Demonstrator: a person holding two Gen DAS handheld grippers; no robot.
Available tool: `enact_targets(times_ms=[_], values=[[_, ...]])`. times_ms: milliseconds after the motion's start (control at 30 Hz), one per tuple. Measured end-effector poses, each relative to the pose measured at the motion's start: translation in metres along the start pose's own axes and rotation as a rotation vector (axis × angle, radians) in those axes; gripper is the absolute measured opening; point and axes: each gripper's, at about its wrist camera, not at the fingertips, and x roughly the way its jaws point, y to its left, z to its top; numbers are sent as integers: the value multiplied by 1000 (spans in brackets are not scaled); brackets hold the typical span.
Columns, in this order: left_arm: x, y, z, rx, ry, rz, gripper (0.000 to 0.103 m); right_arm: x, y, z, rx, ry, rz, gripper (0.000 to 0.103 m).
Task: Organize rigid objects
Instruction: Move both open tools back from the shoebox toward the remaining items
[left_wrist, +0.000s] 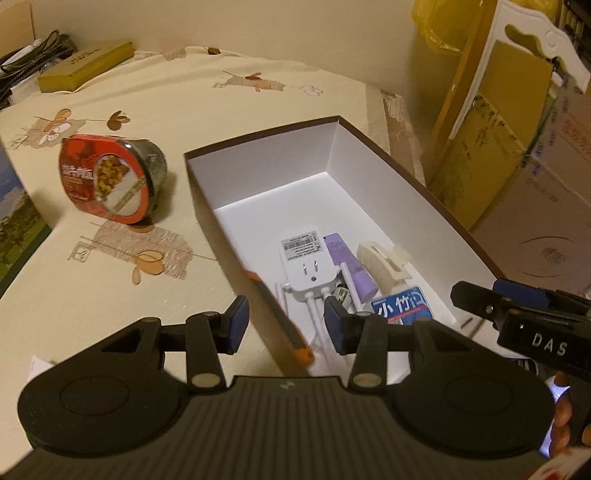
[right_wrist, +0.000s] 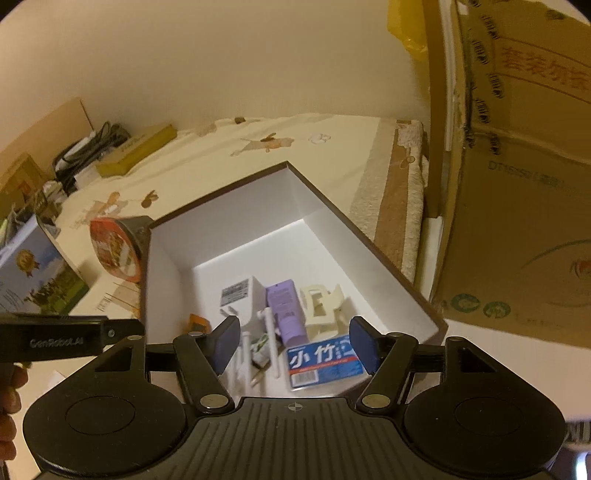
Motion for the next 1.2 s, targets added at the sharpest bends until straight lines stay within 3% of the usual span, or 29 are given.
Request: enact_targets(times_ms=[300, 567, 933, 1200], values=[[-55, 38, -26, -68, -37, 1, 40, -40, 29, -17, 51, -26, 25, 63], [-101, 79, -76, -129, -25, 81, 40, -65, 66, -40, 77, -4, 98, 63], [-155, 127, -142, -205, 10, 150, 40, -86, 131, -84, -9, 70, 164, 63], [-180, 139, -175, -229, 28, 173, 40, -100, 163, -109, -82, 112, 184, 63]])
